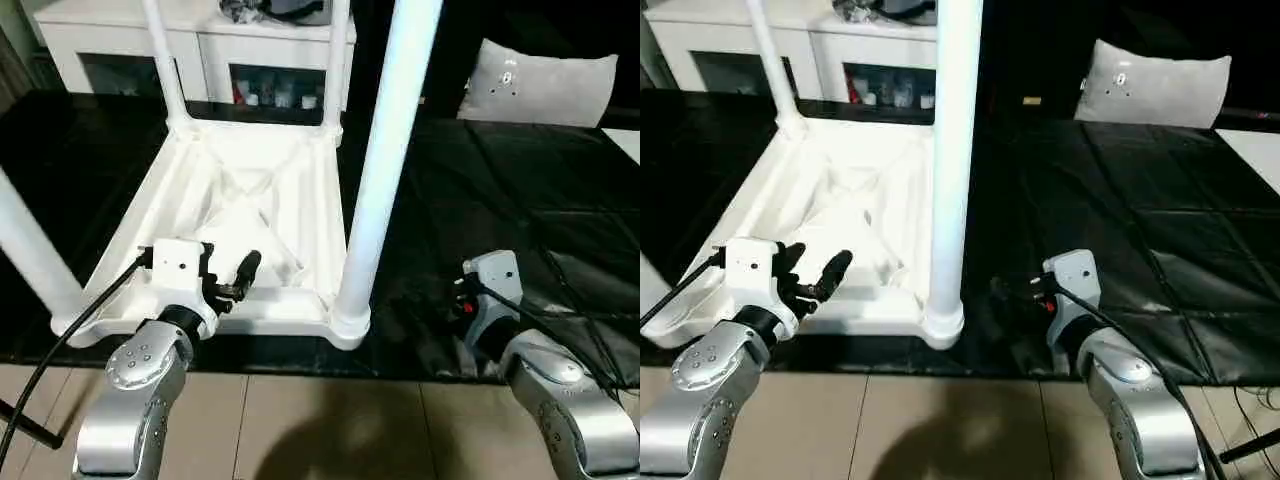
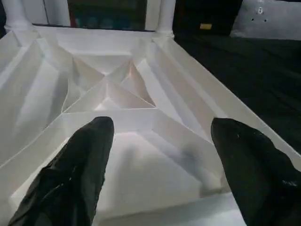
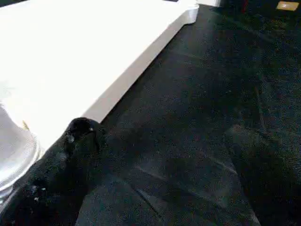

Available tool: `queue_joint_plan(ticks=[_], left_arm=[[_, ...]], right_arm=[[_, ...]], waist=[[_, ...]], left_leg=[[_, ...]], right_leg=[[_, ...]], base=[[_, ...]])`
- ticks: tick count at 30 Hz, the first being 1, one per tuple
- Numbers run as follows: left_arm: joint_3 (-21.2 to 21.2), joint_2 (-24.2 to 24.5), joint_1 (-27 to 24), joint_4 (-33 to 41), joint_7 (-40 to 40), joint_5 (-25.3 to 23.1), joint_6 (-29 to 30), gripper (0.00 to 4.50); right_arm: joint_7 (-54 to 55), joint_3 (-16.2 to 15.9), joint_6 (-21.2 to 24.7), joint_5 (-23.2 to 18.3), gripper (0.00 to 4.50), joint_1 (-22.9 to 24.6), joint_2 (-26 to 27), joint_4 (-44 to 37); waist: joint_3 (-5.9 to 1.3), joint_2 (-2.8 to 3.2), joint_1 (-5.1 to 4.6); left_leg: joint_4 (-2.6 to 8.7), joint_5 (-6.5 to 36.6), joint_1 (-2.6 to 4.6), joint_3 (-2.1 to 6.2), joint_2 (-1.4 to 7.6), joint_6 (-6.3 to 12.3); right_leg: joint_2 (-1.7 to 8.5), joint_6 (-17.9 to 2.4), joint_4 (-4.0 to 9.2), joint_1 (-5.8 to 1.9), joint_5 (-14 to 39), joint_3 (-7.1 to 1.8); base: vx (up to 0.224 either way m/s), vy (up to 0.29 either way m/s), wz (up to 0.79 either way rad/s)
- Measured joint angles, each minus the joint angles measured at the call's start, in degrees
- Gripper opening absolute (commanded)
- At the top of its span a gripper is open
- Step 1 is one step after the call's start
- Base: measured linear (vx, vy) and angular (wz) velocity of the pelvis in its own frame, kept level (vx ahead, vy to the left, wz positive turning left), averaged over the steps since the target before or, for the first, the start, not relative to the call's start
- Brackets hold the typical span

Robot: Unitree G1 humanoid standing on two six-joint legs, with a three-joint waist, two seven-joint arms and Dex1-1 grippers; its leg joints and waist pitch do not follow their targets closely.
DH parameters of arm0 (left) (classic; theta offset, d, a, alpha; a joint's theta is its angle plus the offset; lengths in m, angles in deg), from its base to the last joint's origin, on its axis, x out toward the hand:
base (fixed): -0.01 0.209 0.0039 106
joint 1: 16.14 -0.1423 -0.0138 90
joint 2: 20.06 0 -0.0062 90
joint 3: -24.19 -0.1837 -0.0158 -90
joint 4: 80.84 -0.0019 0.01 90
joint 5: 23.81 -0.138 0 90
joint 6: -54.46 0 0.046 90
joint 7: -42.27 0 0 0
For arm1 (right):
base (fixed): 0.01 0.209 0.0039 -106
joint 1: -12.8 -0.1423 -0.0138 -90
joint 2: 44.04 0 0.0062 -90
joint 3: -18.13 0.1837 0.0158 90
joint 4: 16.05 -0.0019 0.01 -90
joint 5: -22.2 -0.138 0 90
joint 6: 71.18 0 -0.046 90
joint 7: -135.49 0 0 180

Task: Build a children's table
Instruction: Rotate table base

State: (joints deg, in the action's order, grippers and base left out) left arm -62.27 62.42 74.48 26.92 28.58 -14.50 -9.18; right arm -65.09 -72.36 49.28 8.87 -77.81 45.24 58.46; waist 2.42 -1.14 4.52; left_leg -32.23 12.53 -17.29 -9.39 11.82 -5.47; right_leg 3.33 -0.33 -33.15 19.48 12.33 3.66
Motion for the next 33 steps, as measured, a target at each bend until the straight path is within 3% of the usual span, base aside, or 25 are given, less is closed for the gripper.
queue_joint_plan(ticks=[5, 28, 33], left_arm=[[-0.01, 0.08, -0.01, 0.0, -0.02, 0.04, 0.0, 3.71], [-0.63, 0.35, -0.11, 0.0, -0.13, 0.54, 0.29, 3.71], [-0.63, 0.37, -0.13, 0.0, -0.17, 0.57, 0.3, 3.71]], right_arm=[[-0.15, -0.06, 0.0, 0.08, 4.5, 0.01, -0.46, -0.01], [-0.08, -0.08, 0.32, 0.5, 4.5, 0.24, -0.52, -0.03], [-0.67, -0.24, 0.36, 0.56, 4.5, 0.23, -0.95, -0.06]], waist=[[-0.17, 0.17, 0.46], [-0.29, 0.13, 0.55], [-0.31, 0.15, 0.55]], left_leg=[[0.06, 0.86, 0.28, -0.11, 0.0, 0.32], [-0.97, 2.36, 0.39, 0.12, -0.07, 0.73], [-0.96, 2.64, 1.29, 0.11, -0.01, 0.3]], right_leg=[[-0.06, -0.25, -0.04, -0.58, 1.15, 0.08], [-0.05, -0.61, -1.14, -0.93, 2.93, 0.15], [-0.04, -0.58, -1.07, -1.78, 3.04, 0.16]], base=[[0.079, 0.003, 0.01], [0.02, 0.004, 0.0], [0.0, 0.0, 0.0]])
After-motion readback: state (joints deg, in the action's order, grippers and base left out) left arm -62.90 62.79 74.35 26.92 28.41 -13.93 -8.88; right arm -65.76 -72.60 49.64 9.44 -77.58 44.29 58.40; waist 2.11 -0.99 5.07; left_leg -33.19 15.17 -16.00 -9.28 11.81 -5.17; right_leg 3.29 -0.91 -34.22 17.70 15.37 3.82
